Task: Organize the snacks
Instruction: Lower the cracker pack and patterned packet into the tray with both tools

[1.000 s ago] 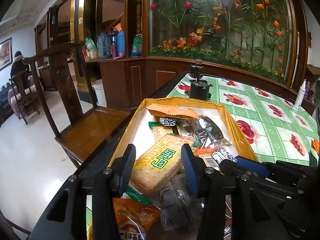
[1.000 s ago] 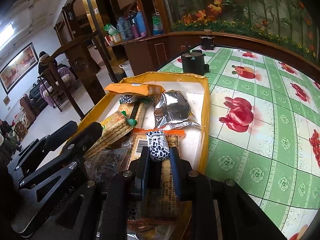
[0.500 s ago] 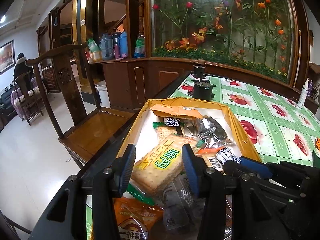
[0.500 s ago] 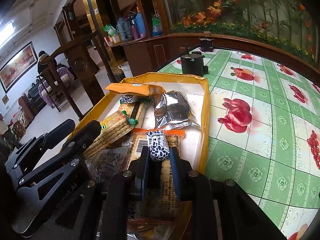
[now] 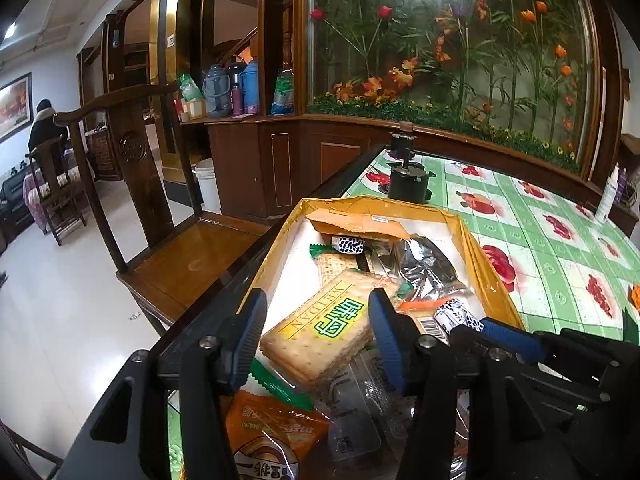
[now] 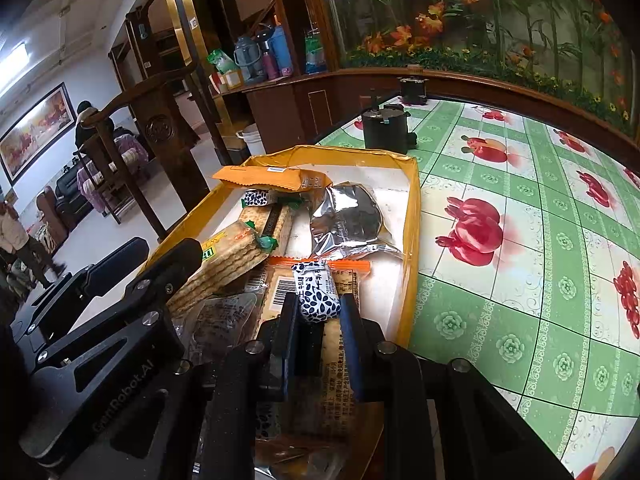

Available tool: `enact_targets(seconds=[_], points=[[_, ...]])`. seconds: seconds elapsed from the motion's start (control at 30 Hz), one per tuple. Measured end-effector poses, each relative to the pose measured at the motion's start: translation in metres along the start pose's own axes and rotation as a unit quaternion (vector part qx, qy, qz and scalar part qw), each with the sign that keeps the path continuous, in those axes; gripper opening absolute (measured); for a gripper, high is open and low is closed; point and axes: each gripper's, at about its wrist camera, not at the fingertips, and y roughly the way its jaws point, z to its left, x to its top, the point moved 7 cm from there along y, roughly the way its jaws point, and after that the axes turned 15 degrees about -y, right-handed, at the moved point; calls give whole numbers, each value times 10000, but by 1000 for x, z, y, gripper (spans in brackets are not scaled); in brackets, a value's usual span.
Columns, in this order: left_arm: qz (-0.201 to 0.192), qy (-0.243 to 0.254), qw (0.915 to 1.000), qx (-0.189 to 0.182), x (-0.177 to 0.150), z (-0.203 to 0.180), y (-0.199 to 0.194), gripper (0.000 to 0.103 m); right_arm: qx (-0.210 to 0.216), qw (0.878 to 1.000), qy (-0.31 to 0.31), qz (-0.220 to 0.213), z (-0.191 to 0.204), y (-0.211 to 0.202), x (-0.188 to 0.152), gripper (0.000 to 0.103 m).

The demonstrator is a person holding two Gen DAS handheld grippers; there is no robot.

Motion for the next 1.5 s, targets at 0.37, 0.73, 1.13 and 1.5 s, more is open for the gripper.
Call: enact_targets(seconds=[0.37, 0.73, 1.13, 1.5], points=[[-41, -77, 10000, 7, 3, 6, -1, 62, 17, 10000, 4, -12, 2, -2, 1, 23], [-118, -110, 9999, 9, 6, 10, -5, 70, 29, 10000, -43, -27, 6, -6, 0, 23], [-139, -117, 9998, 1, 7, 8, -7, 76, 38, 10000, -68, -31, 8, -7, -1, 23], [-182, -131, 9997, -17, 10, 4, -10, 82, 76, 9999, -119, -34, 11, -8, -1, 24]])
